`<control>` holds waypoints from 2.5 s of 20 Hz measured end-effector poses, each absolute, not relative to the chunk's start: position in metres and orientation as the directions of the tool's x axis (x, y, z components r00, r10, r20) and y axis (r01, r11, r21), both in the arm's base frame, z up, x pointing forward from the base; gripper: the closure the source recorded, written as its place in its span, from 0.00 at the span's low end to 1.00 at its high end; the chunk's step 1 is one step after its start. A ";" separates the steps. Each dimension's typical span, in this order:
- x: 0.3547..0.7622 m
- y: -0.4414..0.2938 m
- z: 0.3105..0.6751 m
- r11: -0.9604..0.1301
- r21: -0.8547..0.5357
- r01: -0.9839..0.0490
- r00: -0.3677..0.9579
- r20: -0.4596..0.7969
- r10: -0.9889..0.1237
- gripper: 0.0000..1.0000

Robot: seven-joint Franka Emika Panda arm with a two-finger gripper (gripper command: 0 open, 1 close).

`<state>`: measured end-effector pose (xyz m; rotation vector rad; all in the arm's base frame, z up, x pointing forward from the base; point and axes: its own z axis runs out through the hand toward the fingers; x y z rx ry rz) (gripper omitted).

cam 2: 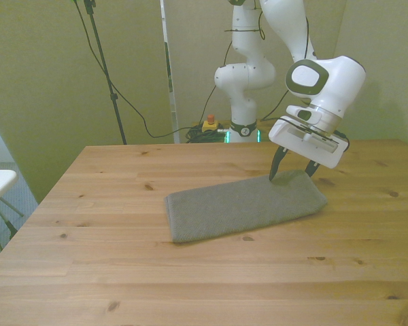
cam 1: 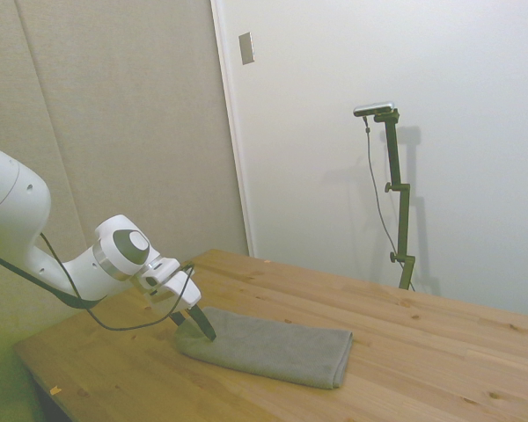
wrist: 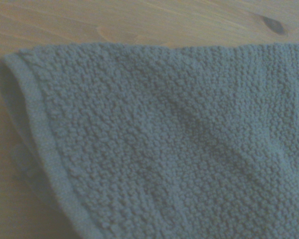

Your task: Fold the towel

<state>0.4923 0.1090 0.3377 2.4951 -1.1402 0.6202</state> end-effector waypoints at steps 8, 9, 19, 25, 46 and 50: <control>0.493 0.107 0.333 -0.626 0.110 -0.772 0.586 0.504 -0.634 1.00; 0.493 0.106 0.332 -0.625 0.110 -0.773 0.586 0.503 -0.635 1.00; 0.498 0.095 0.334 -0.607 0.090 -0.789 0.565 0.492 -0.662 1.00; 0.523 0.066 0.360 -0.578 0.015 -0.816 0.513 0.477 -0.713 1.00; 0.563 -0.066 0.441 -0.437 -0.232 -0.869 0.373 0.273 -0.887 1.00; 0.550 -0.114 0.436 -0.375 -0.233 -0.897 0.325 0.228 -0.918 1.00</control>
